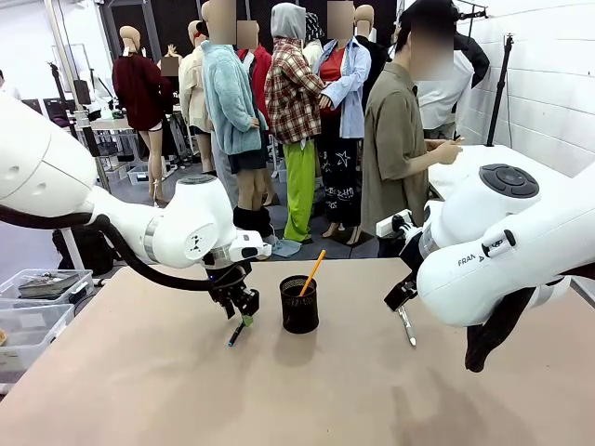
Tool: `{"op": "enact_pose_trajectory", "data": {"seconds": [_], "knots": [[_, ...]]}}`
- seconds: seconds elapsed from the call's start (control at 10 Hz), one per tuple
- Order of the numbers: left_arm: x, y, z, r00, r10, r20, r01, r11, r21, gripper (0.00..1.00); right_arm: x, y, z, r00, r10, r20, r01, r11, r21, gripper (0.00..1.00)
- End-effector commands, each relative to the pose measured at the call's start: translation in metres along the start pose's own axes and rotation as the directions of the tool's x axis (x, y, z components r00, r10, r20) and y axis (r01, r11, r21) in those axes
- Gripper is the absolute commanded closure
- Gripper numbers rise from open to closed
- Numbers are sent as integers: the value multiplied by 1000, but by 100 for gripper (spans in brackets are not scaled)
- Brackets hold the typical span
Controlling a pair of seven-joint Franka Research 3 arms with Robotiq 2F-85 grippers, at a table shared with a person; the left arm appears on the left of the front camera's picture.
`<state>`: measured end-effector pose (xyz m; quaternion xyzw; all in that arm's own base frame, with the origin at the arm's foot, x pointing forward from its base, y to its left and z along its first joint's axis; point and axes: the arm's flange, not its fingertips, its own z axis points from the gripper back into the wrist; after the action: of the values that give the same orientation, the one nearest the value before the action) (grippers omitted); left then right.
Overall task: Place the pens into the pen holder.
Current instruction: Pick up a writing instrument from the table and place it into the Pen holder.
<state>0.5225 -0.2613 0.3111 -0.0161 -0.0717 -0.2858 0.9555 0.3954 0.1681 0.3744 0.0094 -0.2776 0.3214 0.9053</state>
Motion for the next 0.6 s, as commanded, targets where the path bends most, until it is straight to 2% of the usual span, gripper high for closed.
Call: {"op": "enact_pose_trajectory", "data": {"seconds": [0.0, 0.1, 0.2, 0.4, 0.5], "knots": [[10, -2, -4, 1000, 26, 1, -26, 999, 29, 44, -1, 0, 0, 1000, 0, -1, 0, 1000, 1, 0], [10, 0, -5, 999, 37, -11, -36, 999, 33, 44, -1, 0, 0, 1000, 0, -1, 0, 1000, 1, 0], [10, 0, -8, 999, 33, -25, -32, 999, 35, 57, -1, 0, 0, 1000, 0, -1, 0, 1000, 1, 0], [10, 2, -8, 999, 34, -30, -32, 999, 41, 96, -1, 0, 0, 1000, 0, -1, 0, 1000, 1, 0], [10, 2, -7, 999, 36, -30, -35, 998, 48, 100, -1, 0, 0, 1000, 0, -1, 0, 1000, 1, 0]]}}
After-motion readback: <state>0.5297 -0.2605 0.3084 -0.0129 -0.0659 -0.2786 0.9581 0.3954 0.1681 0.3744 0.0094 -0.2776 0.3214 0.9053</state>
